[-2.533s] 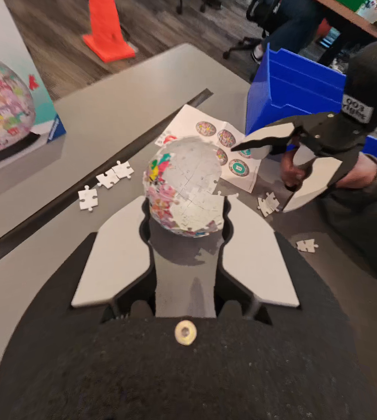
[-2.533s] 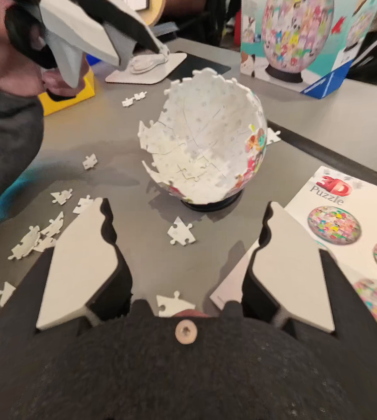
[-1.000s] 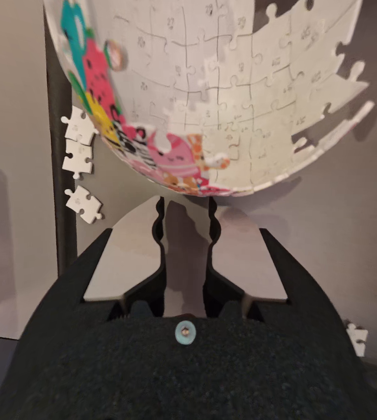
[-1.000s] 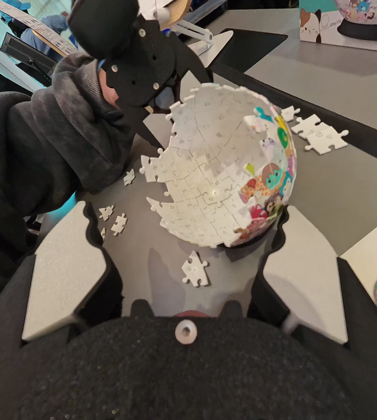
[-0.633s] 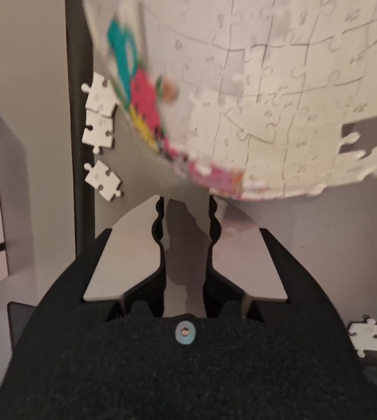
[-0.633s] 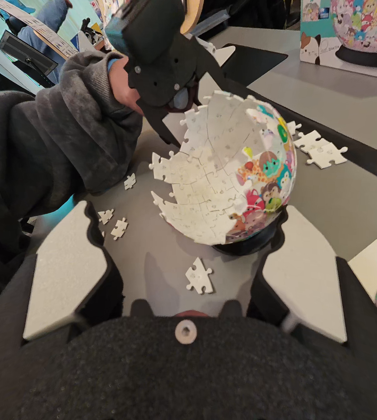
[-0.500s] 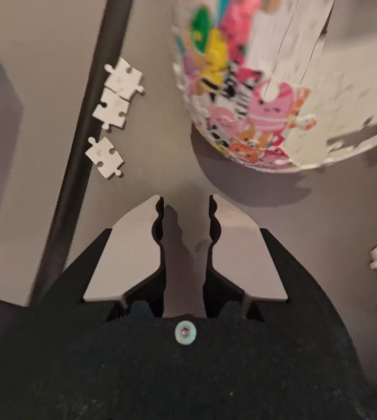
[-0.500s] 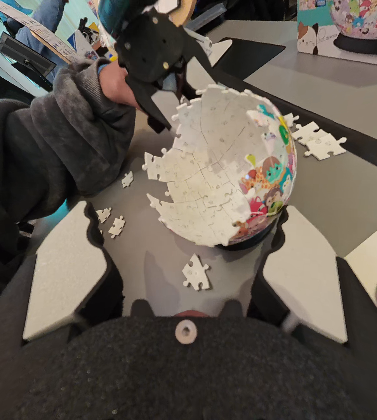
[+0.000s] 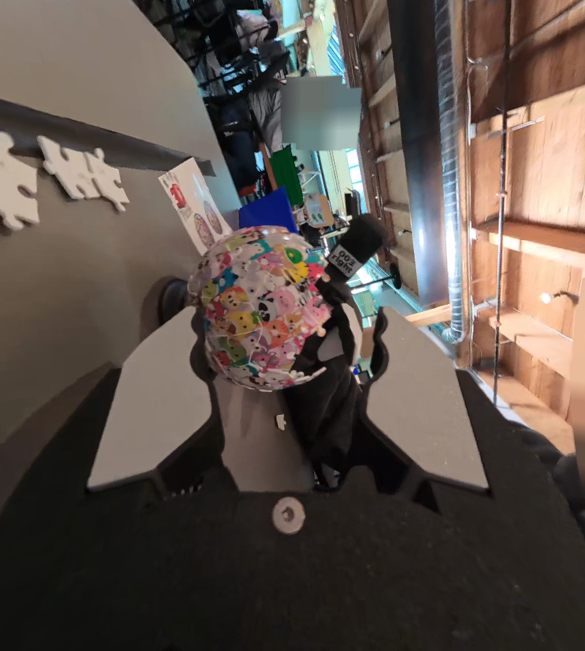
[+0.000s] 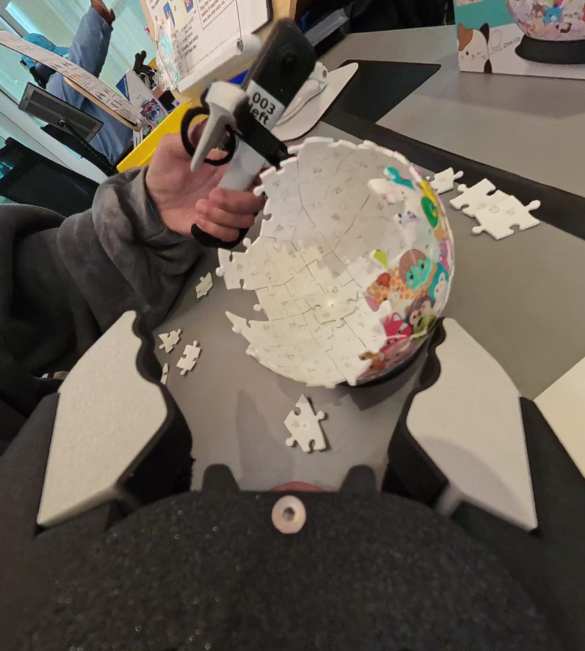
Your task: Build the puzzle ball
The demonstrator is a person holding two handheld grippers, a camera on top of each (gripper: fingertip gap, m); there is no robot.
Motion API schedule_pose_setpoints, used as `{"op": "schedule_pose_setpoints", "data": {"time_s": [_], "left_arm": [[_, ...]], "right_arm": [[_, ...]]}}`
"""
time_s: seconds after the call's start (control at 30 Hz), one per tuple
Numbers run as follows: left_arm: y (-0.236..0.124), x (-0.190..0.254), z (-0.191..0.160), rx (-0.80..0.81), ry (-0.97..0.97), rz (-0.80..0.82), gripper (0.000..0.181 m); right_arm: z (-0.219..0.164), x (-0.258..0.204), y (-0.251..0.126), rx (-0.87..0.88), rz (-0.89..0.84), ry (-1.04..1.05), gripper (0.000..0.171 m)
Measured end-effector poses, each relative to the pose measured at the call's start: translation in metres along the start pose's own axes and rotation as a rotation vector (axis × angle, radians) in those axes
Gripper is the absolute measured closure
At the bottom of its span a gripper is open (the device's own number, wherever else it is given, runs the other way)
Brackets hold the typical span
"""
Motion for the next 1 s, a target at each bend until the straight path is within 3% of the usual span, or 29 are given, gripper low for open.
{"op": "schedule_pose_setpoints", "data": {"time_s": [1.0], "left_arm": [[0.052,0.005,0.016,-0.063,-0.023,0.093,0.081]], "right_arm": [[0.016,-0.001,0.001,0.011,-0.02,-0.027,0.027]]}}
Point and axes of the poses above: each gripper's, where its closed fingertips meet, y out along the fingers, z out of its top, x = y × z across the jaws, the point moved 7 cm from there along -y, back along the fingers, and after that the axes turned 1 degree about x, right-handed, at the moved point
